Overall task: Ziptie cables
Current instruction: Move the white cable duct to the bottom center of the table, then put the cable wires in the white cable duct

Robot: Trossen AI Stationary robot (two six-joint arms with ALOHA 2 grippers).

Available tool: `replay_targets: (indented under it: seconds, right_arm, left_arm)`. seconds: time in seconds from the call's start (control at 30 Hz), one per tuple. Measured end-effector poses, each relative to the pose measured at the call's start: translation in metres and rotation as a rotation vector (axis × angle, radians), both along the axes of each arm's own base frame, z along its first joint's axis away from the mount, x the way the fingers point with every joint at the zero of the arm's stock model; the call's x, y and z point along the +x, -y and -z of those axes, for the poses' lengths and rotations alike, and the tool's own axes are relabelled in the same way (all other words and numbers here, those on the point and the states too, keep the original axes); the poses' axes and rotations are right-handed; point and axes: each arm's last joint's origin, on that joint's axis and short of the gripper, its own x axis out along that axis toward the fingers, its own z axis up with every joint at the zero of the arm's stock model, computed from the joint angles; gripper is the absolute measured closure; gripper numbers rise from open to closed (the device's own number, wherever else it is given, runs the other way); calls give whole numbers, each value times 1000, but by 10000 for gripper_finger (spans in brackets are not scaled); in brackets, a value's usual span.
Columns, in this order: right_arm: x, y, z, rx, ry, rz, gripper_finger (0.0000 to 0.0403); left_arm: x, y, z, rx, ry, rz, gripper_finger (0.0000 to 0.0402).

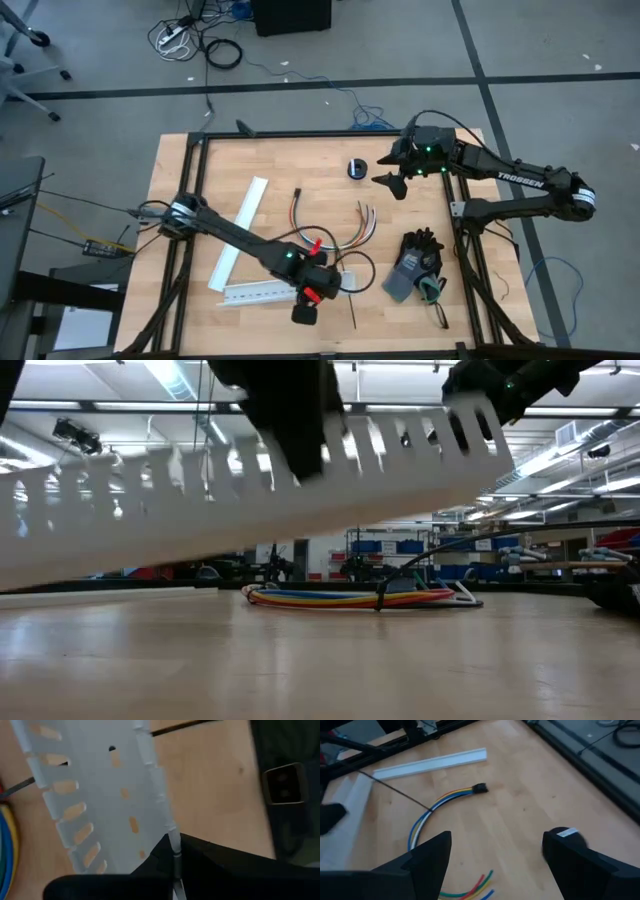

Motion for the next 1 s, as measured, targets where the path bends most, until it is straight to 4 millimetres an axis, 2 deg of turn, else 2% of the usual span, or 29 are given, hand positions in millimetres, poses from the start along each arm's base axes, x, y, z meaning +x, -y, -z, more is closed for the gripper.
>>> replay_targets:
  seconds: [0.17, 0.27, 0.47, 0.57, 0.67, 0.87, 1.0]
  right_arm:
    - [10, -6, 7, 39, -22, -21, 96]
    - [16, -7, 11, 51, -42, -24, 96]
    - [23, -4, 20, 78, -79, -13, 96]
    - [25, -4, 23, 83, -92, -15, 96]
    - [26, -4, 23, 84, -93, -16, 96]
    - [25, -4, 23, 77, -91, -24, 96]
    - [24, -1, 22, 70, -89, -15, 96]
  left_arm:
    - [19, 2, 20, -40, 63, 50, 401]
    - [28, 4, 20, -107, 129, 68, 401]
    - [35, 6, 18, -113, 220, 109, 398]
    - [38, 6, 16, -97, 275, 148, 376]
    - [40, 2, 14, -95, 273, 137, 337]
    - [48, -6, -4, -130, 288, 85, 264]
    - [50, -5, -43, -94, 324, 134, 251]
